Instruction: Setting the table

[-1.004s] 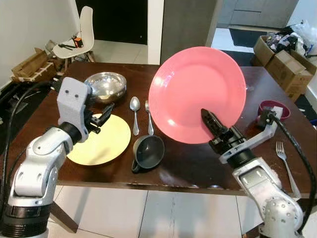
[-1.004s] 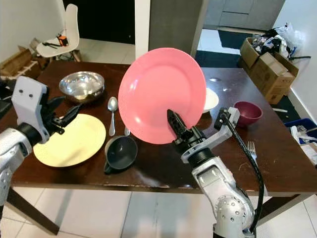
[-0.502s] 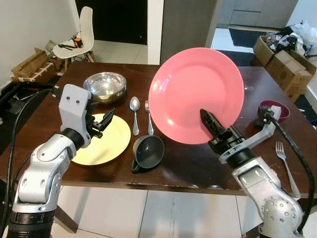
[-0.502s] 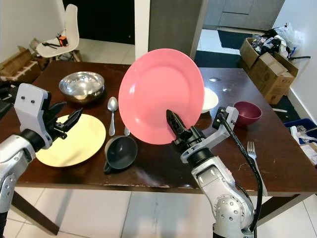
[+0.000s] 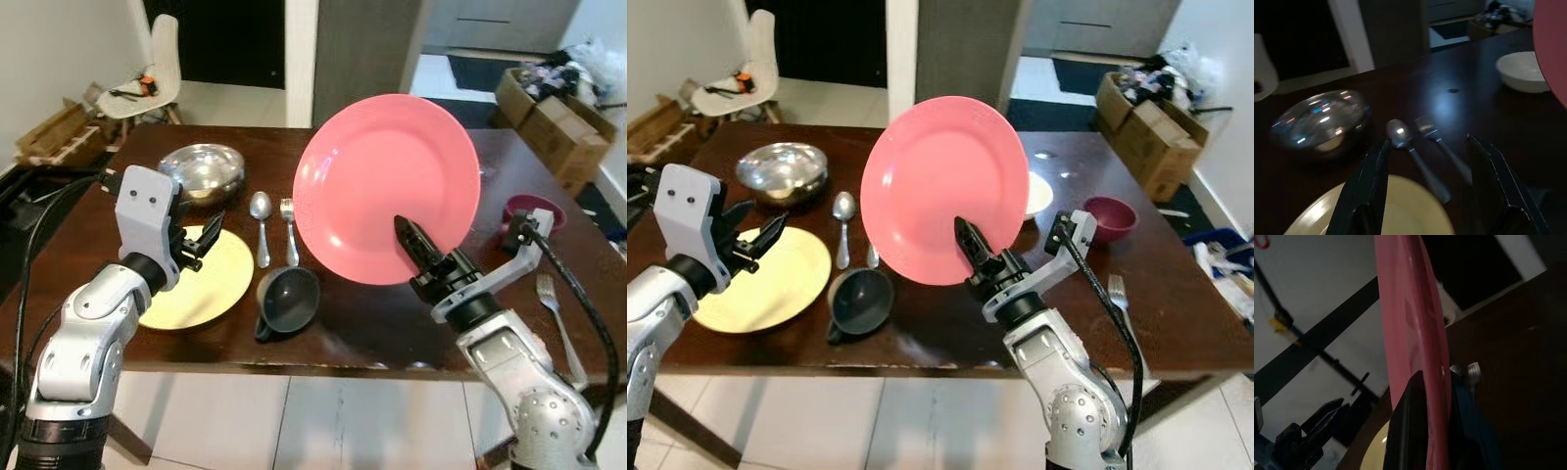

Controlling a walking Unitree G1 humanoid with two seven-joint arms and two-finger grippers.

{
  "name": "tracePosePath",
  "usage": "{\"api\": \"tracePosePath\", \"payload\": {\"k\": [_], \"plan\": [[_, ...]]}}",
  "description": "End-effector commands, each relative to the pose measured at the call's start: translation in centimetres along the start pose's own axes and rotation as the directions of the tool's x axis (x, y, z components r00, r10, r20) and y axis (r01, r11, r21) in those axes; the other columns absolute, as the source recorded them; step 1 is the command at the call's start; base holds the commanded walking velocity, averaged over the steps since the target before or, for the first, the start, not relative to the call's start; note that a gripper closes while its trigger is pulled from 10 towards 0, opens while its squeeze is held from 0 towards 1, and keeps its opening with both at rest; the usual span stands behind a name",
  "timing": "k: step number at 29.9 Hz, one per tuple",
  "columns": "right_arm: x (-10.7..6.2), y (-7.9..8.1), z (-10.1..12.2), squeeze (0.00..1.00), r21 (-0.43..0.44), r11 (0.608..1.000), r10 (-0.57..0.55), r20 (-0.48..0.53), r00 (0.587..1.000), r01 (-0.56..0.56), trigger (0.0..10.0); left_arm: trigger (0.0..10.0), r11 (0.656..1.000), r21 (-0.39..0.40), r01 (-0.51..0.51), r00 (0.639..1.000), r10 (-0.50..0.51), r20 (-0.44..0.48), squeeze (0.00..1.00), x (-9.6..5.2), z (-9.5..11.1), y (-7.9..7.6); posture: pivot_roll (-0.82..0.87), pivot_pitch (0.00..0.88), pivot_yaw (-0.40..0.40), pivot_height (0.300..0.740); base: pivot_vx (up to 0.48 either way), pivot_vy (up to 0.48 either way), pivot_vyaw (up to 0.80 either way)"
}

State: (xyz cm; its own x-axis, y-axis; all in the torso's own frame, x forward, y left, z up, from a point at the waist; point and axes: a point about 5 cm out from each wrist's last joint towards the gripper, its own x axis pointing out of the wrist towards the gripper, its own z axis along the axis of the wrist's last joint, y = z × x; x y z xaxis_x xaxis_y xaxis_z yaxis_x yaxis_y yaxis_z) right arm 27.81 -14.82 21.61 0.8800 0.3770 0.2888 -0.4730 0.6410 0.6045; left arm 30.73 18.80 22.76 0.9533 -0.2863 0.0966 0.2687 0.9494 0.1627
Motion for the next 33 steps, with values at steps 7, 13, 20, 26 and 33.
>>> {"api": "tracePosePath", "payload": {"k": [7,13,20,26,33], "plan": [[-0.1,-0.29,-0.07,0.0,0.005,1.0,-0.011,0.0,1.0,0.011,10.0,10.0,1.0,-0.01,0.012,1.0,-0.012,0.001,0.0,0.11,-0.14,-0.39,-0.04,0.0,0.067,0.74,0.0,0.0,-0.79],[-0.16,-0.27,-0.13,0.0,0.005,1.0,-0.012,-0.003,1.0,0.012,10.0,10.0,1.0,-0.012,0.013,1.0,-0.013,0.003,0.0,0.21,-0.11,-0.56,-0.04,0.0,0.068,0.74,0.0,0.0,-0.79],[-0.18,-0.24,-0.15,0.0,0.005,1.0,-0.011,-0.004,1.0,0.011,10.0,10.0,1.0,-0.014,0.016,1.0,-0.016,0.003,0.0,0.26,-0.11,-0.68,-0.04,0.0,0.068,0.74,0.0,0.0,-0.79],[-0.19,-0.2,-0.2,0.0,0.006,1.0,-0.009,-0.006,1.0,0.009,10.0,10.0,1.0,-0.016,0.018,1.0,-0.018,0.003,0.0,0.35,-0.15,-0.81,-0.04,0.0,0.068,0.74,0.0,0.0,-0.79],[-0.19,-0.16,-0.22,0.0,0.005,1.0,-0.006,-0.007,1.0,0.006,10.0,10.0,1.0,-0.017,0.023,1.0,-0.023,0.005,0.0,0.44,-0.11,-0.95,-0.04,0.0,0.068,0.74,0.0,0.0,-0.79]]}}
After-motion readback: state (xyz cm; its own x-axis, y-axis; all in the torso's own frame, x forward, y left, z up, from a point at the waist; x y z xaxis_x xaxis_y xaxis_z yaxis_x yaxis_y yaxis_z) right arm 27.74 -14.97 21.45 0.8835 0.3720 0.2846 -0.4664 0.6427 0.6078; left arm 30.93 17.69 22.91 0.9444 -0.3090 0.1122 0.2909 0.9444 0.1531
